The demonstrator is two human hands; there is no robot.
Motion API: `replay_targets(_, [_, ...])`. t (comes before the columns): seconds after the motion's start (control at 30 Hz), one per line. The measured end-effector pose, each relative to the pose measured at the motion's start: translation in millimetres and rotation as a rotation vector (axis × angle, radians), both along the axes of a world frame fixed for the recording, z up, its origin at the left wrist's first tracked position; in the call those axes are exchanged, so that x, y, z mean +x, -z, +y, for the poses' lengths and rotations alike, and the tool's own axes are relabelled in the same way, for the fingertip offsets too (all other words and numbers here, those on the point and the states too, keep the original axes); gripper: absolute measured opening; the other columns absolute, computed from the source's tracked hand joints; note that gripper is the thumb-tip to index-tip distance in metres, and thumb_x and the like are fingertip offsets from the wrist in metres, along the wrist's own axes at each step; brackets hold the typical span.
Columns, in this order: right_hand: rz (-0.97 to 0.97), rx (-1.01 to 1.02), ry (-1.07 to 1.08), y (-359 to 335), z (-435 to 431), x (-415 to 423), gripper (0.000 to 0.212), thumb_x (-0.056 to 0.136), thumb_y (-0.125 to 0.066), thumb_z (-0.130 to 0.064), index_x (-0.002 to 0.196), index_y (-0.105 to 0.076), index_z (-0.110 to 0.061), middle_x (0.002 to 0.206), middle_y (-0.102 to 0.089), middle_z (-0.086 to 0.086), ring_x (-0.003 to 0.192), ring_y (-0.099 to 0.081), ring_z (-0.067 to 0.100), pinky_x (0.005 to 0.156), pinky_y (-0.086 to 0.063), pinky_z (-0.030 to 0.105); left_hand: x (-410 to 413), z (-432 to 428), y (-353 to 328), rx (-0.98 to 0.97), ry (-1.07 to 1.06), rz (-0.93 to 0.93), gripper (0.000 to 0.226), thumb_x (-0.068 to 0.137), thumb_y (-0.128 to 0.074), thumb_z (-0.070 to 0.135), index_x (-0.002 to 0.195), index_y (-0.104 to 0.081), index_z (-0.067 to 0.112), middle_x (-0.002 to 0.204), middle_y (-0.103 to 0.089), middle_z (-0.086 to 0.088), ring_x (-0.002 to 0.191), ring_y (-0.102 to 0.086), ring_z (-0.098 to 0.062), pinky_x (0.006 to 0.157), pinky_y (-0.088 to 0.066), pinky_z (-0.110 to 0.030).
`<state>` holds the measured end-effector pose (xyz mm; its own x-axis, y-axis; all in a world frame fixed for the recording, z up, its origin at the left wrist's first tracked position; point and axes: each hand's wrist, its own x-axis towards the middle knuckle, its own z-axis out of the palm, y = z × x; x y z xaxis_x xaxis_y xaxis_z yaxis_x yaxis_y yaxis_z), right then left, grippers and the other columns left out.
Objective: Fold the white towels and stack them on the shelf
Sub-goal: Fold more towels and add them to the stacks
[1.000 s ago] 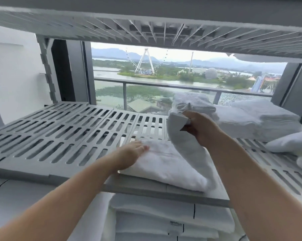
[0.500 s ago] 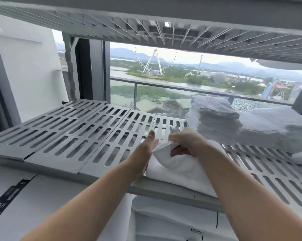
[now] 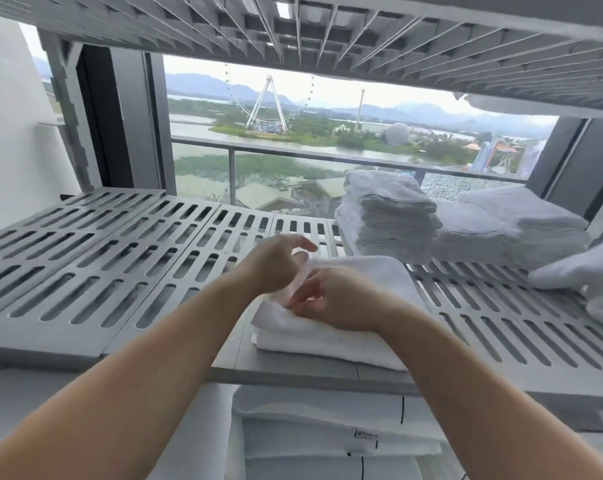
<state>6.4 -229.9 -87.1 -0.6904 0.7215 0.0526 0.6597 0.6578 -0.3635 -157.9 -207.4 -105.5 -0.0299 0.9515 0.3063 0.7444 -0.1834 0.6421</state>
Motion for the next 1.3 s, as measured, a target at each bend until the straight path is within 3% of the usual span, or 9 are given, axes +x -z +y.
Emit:
replay_targets(0.1, [-0.005,0.167,-0.045,18.4,-12.7,2.5,0.027,0.097,-0.053,-0.043,0.119,-0.069,-0.047,0.124,-0.058,-0.012,0.124,-0.043,0.012,0.11,-0.029,0.034,3.8,16.2,4.8,-0.102,0.062,0.169,0.024,0.098,-0.056,0.028,0.114,-0.074,0.021,0.116,-0.072,-0.001,0.105,-0.064,-0.019,0.092,-0.048,-0.029])
replay_targets(0.27, [-0.118,0.356,-0.018,43.3,-33.1,15.1,0.047,0.099,-0.034,-0.055,0.144,-0.043,-0.043,0.145,-0.046,-0.006,0.13,-0.035,0.022,0.106,-0.026,0.043,9.3,23.7,16.6,-0.094,0.03,0.339,0.03,0.101,-0.048,0.031,0.104,-0.074,0.017,0.102,-0.074,-0.004,0.094,-0.064,-0.024,0.084,-0.049,-0.036])
replay_targets(0.37, [-0.118,0.44,-0.006,55.3,-45.3,18.1,0.059,0.095,-0.042,-0.053,0.15,-0.035,-0.033,0.151,-0.042,-0.002,0.136,-0.034,0.025,0.111,-0.025,0.043,11.4,24.5,14.9,-0.121,0.024,0.398,0.031,0.102,-0.048,0.033,0.107,-0.074,0.017,0.106,-0.073,-0.005,0.099,-0.064,-0.025,0.087,-0.048,-0.036])
replay_targets(0.7, [0.368,0.628,0.18,86.8,-59.8,138.7,0.033,0.079,-0.069,-0.006,0.107,-0.075,-0.024,0.125,-0.068,-0.004,0.127,-0.056,0.023,0.105,-0.044,0.044,67.6,-40.4,19.1,-0.239,-0.297,0.592,0.052,0.102,-0.028,0.051,0.128,-0.051,0.012,0.122,-0.063,-0.012,0.106,-0.061,-0.031,0.08,-0.046,-0.041])
replay_targets(0.83, [0.631,0.135,0.407,87.7,-54.5,209.1,0.052,0.09,-0.055,0.003,0.109,-0.075,-0.041,0.133,-0.063,-0.013,0.126,-0.056,0.006,0.103,-0.046,0.019,119.7,-71.7,19.3,-0.265,-0.339,0.498,0.068,0.101,-0.032,0.055,0.151,-0.022,0.01,0.133,-0.058,-0.017,0.115,-0.06,-0.036,0.08,-0.051,-0.044])
replay_targets(0.93, [0.827,-0.328,0.449,71.2,-47.0,218.6,0.034,0.093,-0.047,-0.024,0.103,-0.077,-0.036,0.112,-0.073,-0.003,0.102,-0.069,0.025,0.088,-0.058,0.049,144.6,-83.6,19.6,-0.248,-0.329,0.386,0.063,0.102,-0.035,0.046,0.151,-0.018,0.011,0.132,-0.058,-0.018,0.114,-0.06,-0.037,0.086,-0.051,-0.048])
replay_targets(1.03, [0.678,-0.31,0.437,57.9,-48.6,206.8,0.035,0.095,-0.043,-0.05,0.111,-0.069,-0.033,0.11,-0.067,-0.013,0.1,-0.062,0.01,0.082,-0.049,0.033,159.6,-94.4,22.9,-0.161,-0.351,0.321,0.06,0.101,-0.039,0.04,0.153,-0.02,0.017,0.128,-0.061,-0.017,0.11,-0.061,-0.037,0.085,-0.05,-0.047])
replay_targets(1.17, [0.566,-0.157,0.454,61.2,-57.4,191.9,0.022,0.097,-0.045,-0.029,0.117,-0.055,-0.032,0.093,-0.062,-0.008,0.076,-0.059,0.008,0.06,-0.041,0.027,171.6,-108.1,31.2,-0.124,-0.273,0.312,0.05,0.104,-0.031,0.029,0.152,-0.019,0.024,0.132,-0.054,-0.017,0.108,-0.059,-0.034,0.087,-0.05,-0.046])
replay_targets(1.3, [0.656,-0.139,0.457,63.2,-63.1,196.5,0.039,0.087,-0.046,-0.008,0.118,-0.058,-0.028,0.101,-0.066,-0.004,0.072,-0.063,0.017,0.068,-0.053,0.036,182.2,-120.3,30.3,-0.013,-0.243,0.235,0.045,0.103,-0.034,0.028,0.148,-0.031,0.026,0.132,-0.05,-0.02,0.106,-0.058,-0.035,0.09,-0.049,-0.046])
